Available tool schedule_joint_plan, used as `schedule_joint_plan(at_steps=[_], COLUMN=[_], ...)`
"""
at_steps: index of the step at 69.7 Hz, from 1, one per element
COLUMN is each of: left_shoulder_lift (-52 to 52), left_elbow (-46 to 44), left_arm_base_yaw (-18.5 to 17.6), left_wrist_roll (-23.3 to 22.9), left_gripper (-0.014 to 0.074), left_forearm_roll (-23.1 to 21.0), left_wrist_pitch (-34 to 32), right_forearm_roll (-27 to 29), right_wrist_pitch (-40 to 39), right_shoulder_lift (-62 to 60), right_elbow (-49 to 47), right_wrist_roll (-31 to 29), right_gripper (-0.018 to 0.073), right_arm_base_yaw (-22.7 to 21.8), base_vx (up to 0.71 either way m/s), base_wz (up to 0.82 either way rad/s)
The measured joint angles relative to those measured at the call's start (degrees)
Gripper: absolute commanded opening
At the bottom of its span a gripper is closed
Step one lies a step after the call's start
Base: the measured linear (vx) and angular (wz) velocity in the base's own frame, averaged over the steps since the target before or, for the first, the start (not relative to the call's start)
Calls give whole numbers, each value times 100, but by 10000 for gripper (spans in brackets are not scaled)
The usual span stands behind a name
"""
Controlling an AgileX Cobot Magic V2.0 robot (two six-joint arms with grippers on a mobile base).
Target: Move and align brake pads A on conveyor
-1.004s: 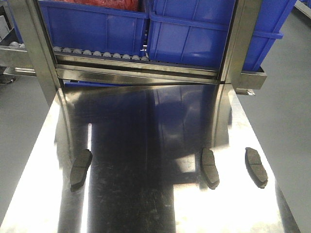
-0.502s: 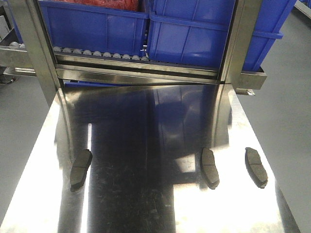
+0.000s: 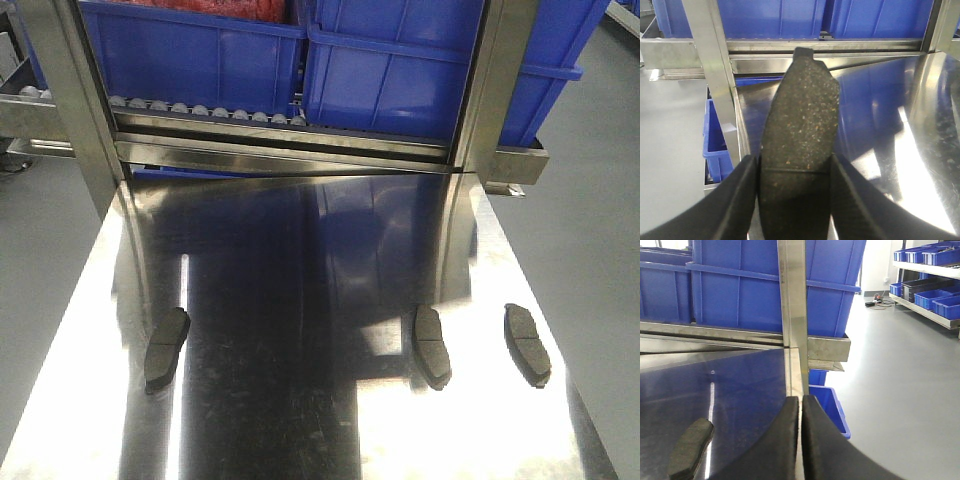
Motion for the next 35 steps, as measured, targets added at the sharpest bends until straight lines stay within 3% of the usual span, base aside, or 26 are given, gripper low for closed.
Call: schedule_joint_plan(at_steps=[27,35], left_shoulder_lift=[0,0], left_elbow=[0,0], left_arm_base_yaw=[0,0], left_wrist_roll=[0,0], left_gripper=[114,114], left_forearm_roll=[0,0], left_wrist_pitch=[0,2], right_forearm_roll=[0,0], right_wrist_pitch=[-98,149], right_shoulder_lift=[0,162], right_elbow=[0,-377], right_wrist_roll=[0,-31], right_gripper=[-3,-3], right_arm_base_yaw=[0,0], base_vx=[0,0], base_wz=[0,0])
